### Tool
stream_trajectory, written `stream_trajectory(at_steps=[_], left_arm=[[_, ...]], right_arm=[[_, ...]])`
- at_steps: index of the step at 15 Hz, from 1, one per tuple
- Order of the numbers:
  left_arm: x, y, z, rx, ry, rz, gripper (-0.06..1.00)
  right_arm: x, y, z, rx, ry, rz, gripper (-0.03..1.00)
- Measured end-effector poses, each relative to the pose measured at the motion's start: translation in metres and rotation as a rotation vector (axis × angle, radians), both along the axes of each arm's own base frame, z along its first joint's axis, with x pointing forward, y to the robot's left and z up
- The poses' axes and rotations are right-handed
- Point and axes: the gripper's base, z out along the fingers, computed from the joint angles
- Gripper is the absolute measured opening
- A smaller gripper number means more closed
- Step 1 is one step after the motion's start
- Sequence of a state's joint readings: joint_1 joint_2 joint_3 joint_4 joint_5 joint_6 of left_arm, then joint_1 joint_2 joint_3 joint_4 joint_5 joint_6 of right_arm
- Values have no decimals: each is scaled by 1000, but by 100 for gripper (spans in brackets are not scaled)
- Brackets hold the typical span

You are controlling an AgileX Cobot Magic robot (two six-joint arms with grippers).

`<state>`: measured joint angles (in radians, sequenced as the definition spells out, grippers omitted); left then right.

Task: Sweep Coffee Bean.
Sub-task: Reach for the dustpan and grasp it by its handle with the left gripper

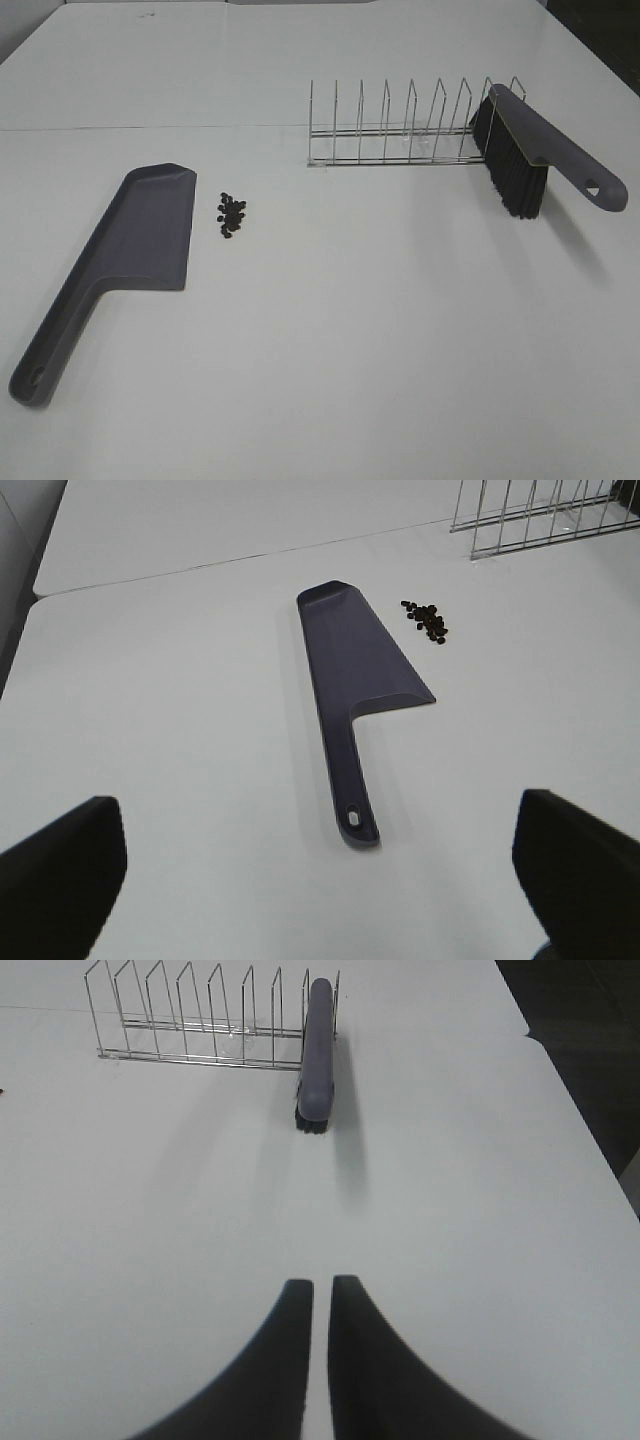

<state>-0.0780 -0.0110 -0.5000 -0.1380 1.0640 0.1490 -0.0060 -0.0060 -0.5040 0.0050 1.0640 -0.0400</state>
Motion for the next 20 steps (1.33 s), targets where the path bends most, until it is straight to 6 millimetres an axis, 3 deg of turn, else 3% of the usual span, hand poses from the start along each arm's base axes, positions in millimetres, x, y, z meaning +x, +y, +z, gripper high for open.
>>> stream_trajectory(at_steps=[20], left_arm=[[0,0,0,0,0,0,98]], right_arm=[[0,0,0,0,0,0,0]])
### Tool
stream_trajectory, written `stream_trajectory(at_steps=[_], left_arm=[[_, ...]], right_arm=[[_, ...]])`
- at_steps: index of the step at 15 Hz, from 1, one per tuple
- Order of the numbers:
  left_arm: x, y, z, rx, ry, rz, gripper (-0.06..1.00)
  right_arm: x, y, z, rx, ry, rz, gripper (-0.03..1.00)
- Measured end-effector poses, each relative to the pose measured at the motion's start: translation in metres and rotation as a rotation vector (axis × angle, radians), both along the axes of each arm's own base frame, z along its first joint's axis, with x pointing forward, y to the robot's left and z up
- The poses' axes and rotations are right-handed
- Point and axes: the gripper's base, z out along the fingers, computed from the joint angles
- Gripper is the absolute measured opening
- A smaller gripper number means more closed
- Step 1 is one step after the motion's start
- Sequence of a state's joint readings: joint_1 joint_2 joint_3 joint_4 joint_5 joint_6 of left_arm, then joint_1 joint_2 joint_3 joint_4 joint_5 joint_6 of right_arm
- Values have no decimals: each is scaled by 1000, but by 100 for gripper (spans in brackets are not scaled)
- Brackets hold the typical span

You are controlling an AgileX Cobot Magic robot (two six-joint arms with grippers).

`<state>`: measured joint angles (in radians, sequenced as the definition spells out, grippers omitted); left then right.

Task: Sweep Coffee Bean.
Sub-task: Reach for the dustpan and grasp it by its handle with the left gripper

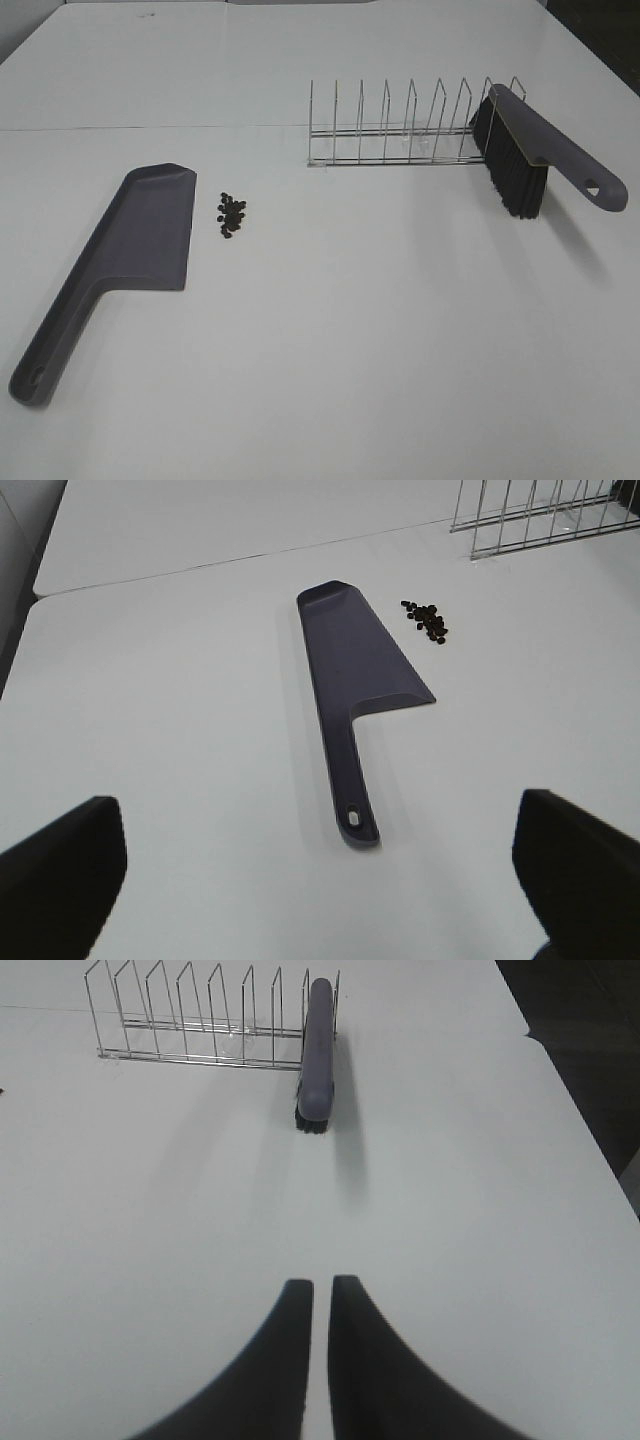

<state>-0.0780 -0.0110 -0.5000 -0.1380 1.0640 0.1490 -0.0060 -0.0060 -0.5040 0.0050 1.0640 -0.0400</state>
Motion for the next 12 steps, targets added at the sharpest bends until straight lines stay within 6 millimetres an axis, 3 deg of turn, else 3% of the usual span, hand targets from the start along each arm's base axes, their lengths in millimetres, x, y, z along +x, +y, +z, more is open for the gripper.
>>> stream_trajectory(at_steps=[12], left_arm=[[0,0,0,0,0,0,98]], right_arm=[[0,0,0,0,0,0,0]])
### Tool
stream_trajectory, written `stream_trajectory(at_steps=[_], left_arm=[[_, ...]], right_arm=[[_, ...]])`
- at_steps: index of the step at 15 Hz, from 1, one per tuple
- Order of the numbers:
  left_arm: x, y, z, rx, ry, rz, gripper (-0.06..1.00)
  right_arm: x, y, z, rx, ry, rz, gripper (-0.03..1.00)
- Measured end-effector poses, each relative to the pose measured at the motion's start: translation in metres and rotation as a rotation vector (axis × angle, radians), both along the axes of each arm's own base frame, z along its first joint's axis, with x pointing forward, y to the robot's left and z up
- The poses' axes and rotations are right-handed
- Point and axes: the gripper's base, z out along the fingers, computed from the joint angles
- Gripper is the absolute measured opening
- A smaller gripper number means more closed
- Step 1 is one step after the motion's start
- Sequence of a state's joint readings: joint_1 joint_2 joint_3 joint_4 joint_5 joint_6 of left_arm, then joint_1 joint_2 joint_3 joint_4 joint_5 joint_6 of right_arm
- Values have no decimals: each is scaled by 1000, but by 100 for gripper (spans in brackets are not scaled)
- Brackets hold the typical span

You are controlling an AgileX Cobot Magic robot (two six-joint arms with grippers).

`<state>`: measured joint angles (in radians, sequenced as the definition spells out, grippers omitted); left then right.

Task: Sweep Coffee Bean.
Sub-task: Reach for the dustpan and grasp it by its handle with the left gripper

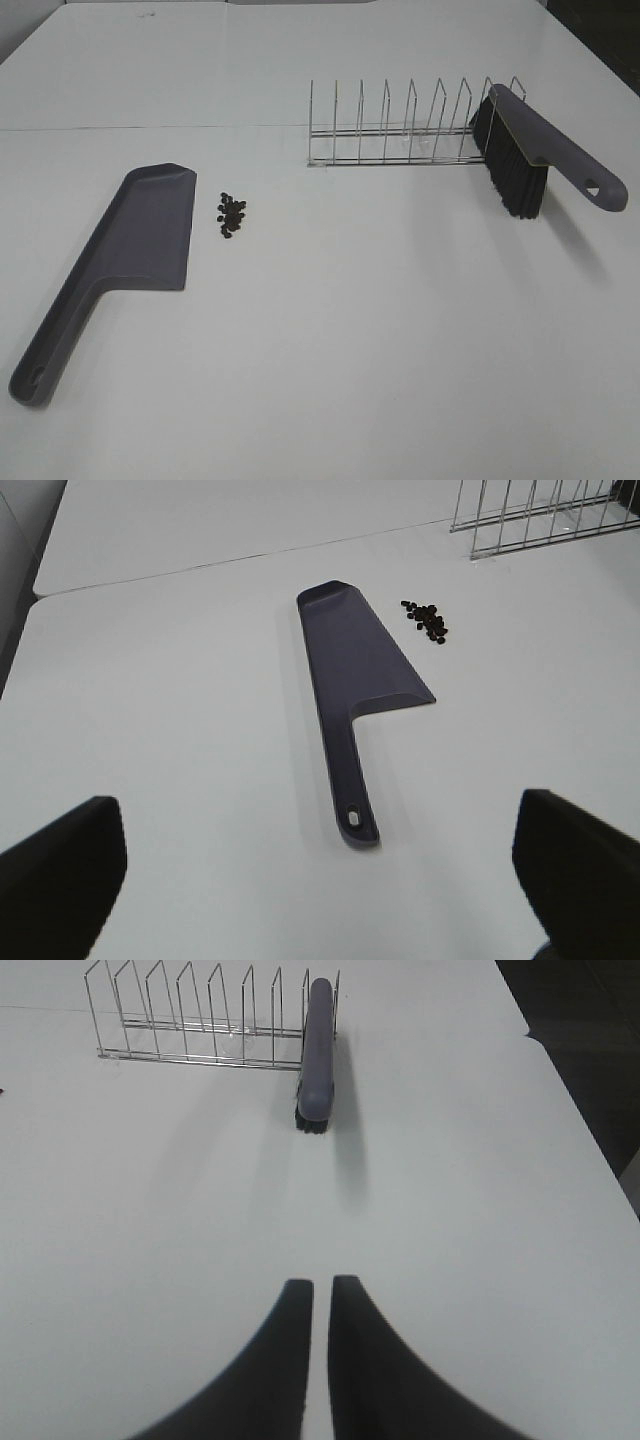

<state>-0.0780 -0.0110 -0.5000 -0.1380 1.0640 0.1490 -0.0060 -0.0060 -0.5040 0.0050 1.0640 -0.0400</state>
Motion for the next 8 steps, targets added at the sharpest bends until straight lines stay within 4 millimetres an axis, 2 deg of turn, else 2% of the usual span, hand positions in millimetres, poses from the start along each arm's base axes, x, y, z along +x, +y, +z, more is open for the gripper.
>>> stream_trajectory(at_steps=[8], left_arm=[[0,0,0,0,0,0,98]], right_arm=[[0,0,0,0,0,0,0]])
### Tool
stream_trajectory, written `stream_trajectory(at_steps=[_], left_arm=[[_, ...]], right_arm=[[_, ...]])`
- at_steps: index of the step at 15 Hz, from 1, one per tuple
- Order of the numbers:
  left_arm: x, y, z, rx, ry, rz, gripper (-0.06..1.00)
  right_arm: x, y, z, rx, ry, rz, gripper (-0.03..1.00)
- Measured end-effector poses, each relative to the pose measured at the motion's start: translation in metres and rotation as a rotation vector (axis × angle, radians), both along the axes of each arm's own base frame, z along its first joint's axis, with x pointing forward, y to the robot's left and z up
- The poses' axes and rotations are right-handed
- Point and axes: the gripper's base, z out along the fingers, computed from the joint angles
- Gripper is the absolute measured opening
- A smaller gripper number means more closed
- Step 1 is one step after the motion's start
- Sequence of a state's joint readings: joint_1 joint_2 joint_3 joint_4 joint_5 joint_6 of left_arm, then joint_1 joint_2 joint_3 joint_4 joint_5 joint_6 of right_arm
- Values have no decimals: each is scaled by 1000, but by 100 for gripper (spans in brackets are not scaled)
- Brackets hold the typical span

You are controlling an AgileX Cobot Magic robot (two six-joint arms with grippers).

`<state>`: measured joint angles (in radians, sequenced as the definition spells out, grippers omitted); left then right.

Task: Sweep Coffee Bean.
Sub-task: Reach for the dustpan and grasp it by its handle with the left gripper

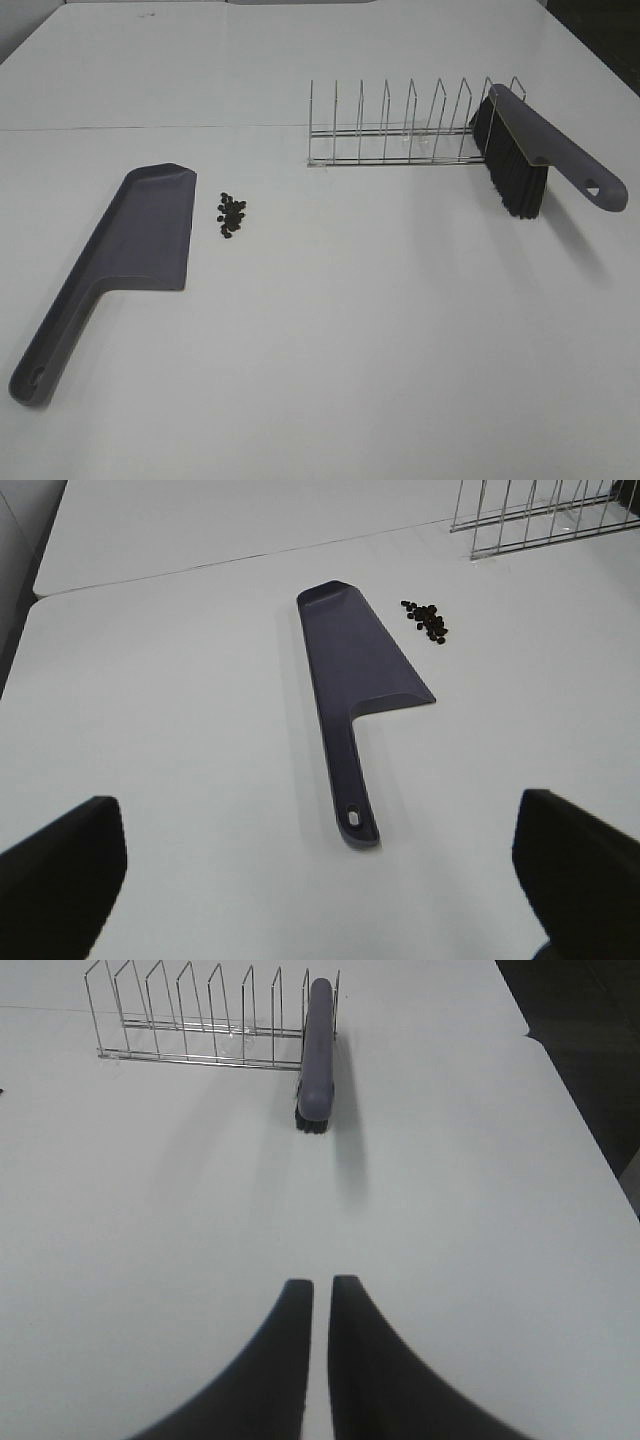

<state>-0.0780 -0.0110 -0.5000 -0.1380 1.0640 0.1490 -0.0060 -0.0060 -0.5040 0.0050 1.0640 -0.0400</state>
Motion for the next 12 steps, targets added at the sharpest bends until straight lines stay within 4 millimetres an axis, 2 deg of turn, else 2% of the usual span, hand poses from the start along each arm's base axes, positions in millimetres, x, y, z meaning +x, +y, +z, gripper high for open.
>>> stream_trajectory(at_steps=[12], left_arm=[[0,0,0,0,0,0,98]], right_arm=[[0,0,0,0,0,0,0]])
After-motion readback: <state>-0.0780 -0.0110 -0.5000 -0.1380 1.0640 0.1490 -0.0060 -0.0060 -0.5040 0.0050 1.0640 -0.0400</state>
